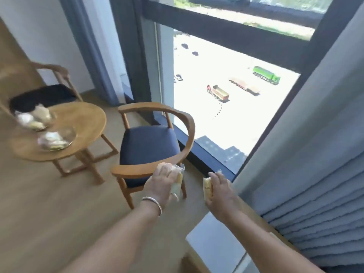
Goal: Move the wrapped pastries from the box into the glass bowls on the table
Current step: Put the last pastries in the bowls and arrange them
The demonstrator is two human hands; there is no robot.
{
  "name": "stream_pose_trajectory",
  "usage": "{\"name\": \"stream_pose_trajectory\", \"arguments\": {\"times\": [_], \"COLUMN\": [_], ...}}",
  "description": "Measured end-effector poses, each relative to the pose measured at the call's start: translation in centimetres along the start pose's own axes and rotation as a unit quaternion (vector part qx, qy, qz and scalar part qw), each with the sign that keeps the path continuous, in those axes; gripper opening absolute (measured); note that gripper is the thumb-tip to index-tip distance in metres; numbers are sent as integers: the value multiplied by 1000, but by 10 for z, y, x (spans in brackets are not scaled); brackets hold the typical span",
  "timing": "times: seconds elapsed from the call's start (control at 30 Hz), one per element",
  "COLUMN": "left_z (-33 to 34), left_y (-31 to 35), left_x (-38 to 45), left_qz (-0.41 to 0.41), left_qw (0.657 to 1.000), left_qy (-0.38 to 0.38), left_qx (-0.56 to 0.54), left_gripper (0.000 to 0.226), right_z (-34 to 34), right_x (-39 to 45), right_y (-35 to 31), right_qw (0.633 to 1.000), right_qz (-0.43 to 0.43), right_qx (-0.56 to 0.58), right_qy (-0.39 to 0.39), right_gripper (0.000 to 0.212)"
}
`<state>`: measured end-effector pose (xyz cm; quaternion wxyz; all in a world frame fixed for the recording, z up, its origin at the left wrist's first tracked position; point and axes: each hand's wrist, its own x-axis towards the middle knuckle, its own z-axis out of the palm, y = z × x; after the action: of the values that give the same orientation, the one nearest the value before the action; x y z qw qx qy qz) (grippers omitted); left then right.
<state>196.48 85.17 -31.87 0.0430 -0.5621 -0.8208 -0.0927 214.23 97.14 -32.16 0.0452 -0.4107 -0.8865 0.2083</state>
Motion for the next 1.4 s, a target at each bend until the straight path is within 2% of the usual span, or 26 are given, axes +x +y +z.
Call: {"name": "stream_pose_trajectory", "arguments": {"times": [0.1, 0.2, 0.37, 0.57, 0.7, 0.87, 1.03, 1.4], "left_z": [-19, -39, -82, -127, -146, -155, -165, -154], "left_y": [-68, -121, -180, -224, -251, -291, -330, -434], "left_x": [-55, -116, -213, -295, -327, -351, -359, -350], "left_qz": [-113, -231, -351, -473, -516, -538, -539, -553], "left_qw": [993, 972, 934, 878, 851, 836, 834, 827], "left_qy": [-16, -21, -6, 46, 66, 76, 92, 70], "left_qx": [28, 43, 69, 62, 71, 78, 70, 65], "left_gripper": [94, 86, 86, 83, 83, 80, 81, 76], "right_z": [25, 49, 84, 106, 120, 138, 153, 207], "right_x": [19, 26, 13, -14, -23, -27, -25, 21], "right_y": [-75, -147, -262, -370, -424, -479, -525, -606], "right_qw": [996, 982, 939, 887, 863, 838, 823, 809], "right_qz": [-82, -175, -325, -439, -480, -517, -541, -557], "right_qx": [1, -5, -29, -74, -80, -96, -113, -131], "right_qy": [-37, -76, -104, -123, -135, -144, -132, -135], "right_gripper": [79, 80, 79, 83, 82, 83, 77, 76]}}
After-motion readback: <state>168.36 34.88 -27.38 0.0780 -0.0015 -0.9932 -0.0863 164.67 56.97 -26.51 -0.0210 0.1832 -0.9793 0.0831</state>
